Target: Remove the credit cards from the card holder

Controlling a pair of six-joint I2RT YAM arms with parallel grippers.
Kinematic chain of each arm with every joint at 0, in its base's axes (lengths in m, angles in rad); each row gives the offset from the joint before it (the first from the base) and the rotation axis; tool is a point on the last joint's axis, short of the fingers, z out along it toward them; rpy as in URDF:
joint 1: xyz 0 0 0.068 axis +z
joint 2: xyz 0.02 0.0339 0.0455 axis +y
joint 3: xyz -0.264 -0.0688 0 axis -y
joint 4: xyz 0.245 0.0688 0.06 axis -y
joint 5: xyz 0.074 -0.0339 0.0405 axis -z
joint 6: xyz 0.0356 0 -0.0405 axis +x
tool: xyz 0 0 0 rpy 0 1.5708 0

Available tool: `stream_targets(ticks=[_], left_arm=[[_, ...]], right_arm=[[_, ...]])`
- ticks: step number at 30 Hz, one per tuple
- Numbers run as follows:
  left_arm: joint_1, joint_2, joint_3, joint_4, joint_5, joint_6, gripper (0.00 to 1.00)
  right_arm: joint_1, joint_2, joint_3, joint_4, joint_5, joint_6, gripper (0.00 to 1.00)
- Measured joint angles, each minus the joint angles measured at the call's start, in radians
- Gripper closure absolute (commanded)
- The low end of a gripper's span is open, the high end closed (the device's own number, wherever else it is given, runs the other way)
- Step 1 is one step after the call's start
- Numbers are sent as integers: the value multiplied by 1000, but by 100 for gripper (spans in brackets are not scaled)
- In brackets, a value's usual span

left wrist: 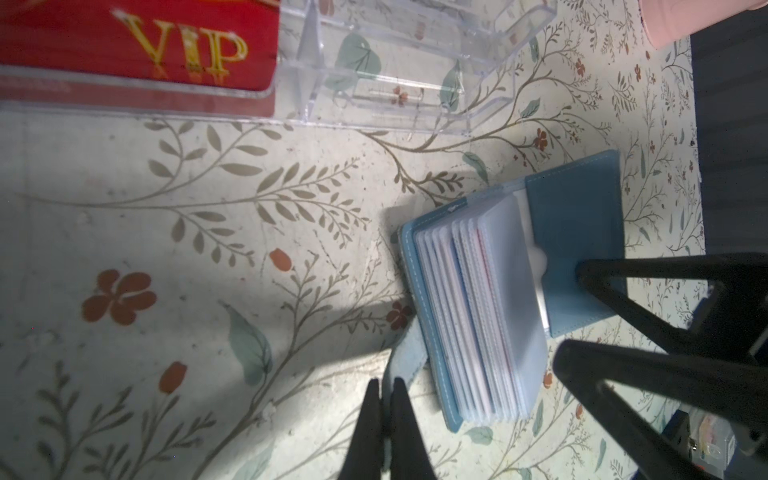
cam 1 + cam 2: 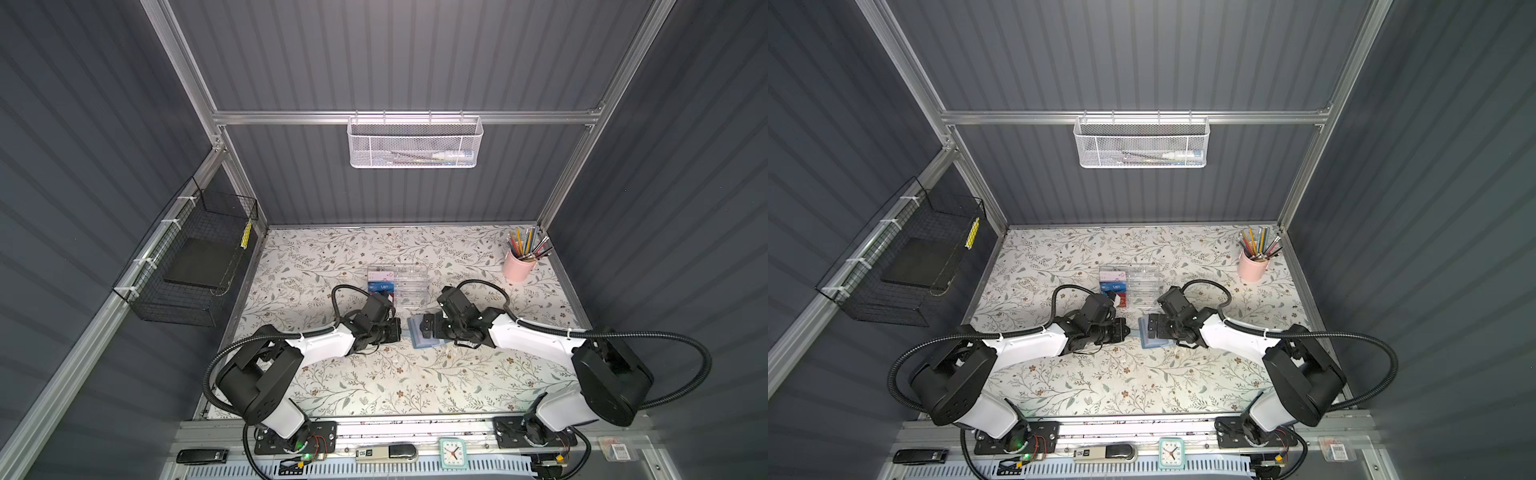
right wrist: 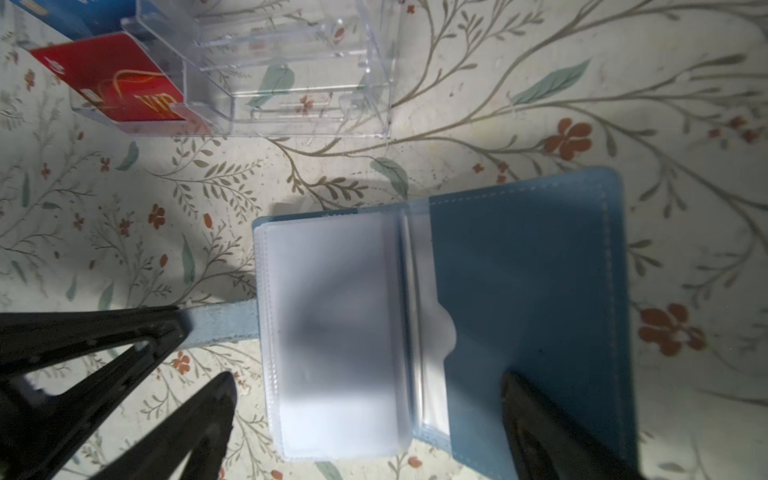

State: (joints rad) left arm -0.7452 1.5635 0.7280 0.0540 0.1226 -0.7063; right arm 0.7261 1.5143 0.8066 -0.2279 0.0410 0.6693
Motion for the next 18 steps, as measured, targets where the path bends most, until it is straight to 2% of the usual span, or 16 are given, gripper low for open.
stream_targets(ticks=[9, 18], left_arm=[[5, 0, 0, 0, 0, 0, 100], [10, 0, -4, 2, 1, 0, 100]], right_arm=[[40, 80, 53, -47, 79, -36, 2], [51, 84, 66, -93, 171, -43, 4]])
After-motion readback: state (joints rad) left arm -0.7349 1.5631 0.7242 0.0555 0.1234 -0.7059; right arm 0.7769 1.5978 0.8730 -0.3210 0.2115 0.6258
